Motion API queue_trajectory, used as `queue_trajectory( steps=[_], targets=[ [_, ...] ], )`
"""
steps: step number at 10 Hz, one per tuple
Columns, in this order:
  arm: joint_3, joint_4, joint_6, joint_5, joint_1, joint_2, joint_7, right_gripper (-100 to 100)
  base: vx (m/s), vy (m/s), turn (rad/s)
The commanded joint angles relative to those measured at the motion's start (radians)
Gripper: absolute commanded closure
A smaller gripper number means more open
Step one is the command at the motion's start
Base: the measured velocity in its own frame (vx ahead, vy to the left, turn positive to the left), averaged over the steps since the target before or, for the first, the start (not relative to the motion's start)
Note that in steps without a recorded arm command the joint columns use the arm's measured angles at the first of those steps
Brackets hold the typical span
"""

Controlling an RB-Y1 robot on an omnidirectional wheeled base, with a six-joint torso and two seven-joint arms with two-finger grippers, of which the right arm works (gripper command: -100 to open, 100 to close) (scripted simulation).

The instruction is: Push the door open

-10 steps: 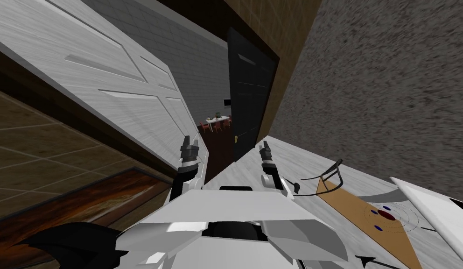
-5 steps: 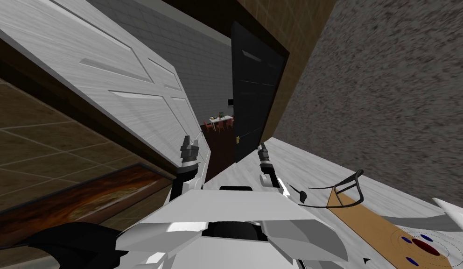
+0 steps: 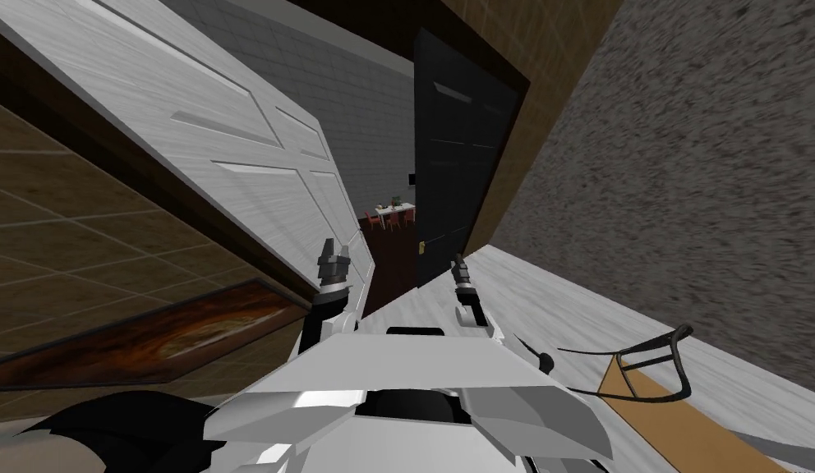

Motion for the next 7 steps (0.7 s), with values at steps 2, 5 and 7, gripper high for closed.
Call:
queue_trajectory(
  steps=[2, 5, 7],
  targets=[
    [0.003, 0.074, -0.020, -0.004, -0.025, -0.005, -0.004, -100, 0.036, -0.059, 0.101],
    [0.006, 0.145, -0.044, -0.009, -0.061, -0.012, -0.009, -100, 0.036, -0.068, 0.129],
    [0.007, 0.199, -0.056, -0.011, -0.079, -0.015, -0.011, -100, 0.028, -0.044, 0.100]
  ],
)
